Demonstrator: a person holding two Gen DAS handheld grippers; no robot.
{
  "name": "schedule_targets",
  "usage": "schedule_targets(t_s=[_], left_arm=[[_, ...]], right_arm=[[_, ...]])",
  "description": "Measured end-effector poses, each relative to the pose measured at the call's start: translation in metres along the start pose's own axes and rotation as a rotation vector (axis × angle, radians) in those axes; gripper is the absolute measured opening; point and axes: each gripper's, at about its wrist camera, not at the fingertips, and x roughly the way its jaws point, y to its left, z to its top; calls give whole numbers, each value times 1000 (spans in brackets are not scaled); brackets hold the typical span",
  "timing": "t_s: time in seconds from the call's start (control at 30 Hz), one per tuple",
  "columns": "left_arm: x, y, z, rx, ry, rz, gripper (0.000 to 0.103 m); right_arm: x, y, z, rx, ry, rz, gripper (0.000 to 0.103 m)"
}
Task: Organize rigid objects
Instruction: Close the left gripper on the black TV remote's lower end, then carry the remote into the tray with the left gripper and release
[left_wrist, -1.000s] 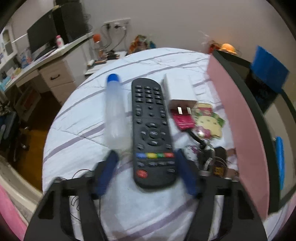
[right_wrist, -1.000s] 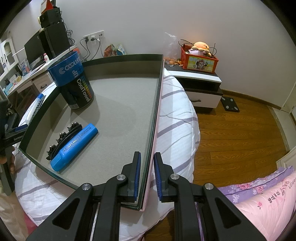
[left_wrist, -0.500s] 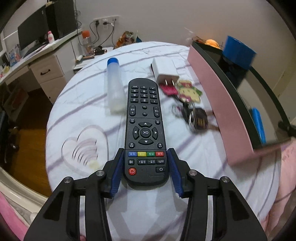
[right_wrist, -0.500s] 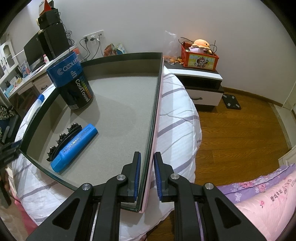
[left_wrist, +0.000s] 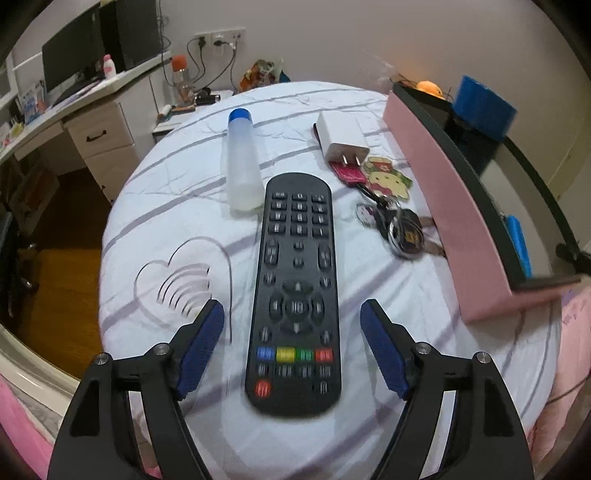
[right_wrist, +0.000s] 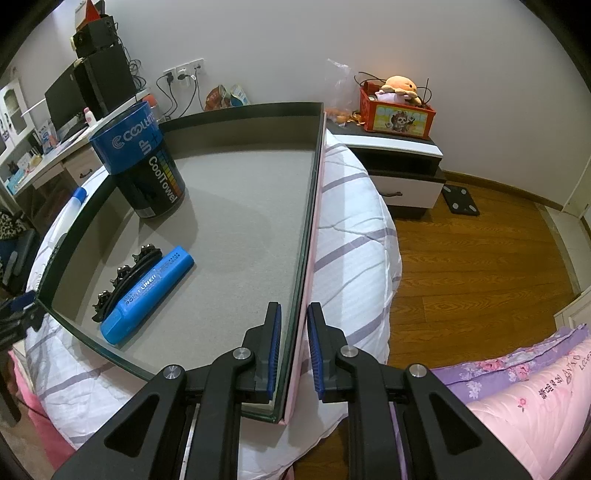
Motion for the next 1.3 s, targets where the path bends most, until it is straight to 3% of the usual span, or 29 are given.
schedule_targets(t_s=[0.17, 0.33, 0.6, 0.87, 1.3], left_arm=[[11, -5, 10, 21, -2, 35, 77], [9, -9, 12, 67, -25, 25, 44], [-1, 4, 5, 5, -40, -50, 44], [-24, 3, 2, 5, -78, -66, 44], [-80, -32, 16, 99, -213, -129, 44]], right_arm=[[2, -1, 0, 5, 4, 10, 16], [4, -3, 1, 6, 6, 16, 16], [3, -3, 1, 7, 6, 16, 16], [4, -3, 1, 7, 7, 15, 16], [5, -5, -1, 9, 6, 12, 16]])
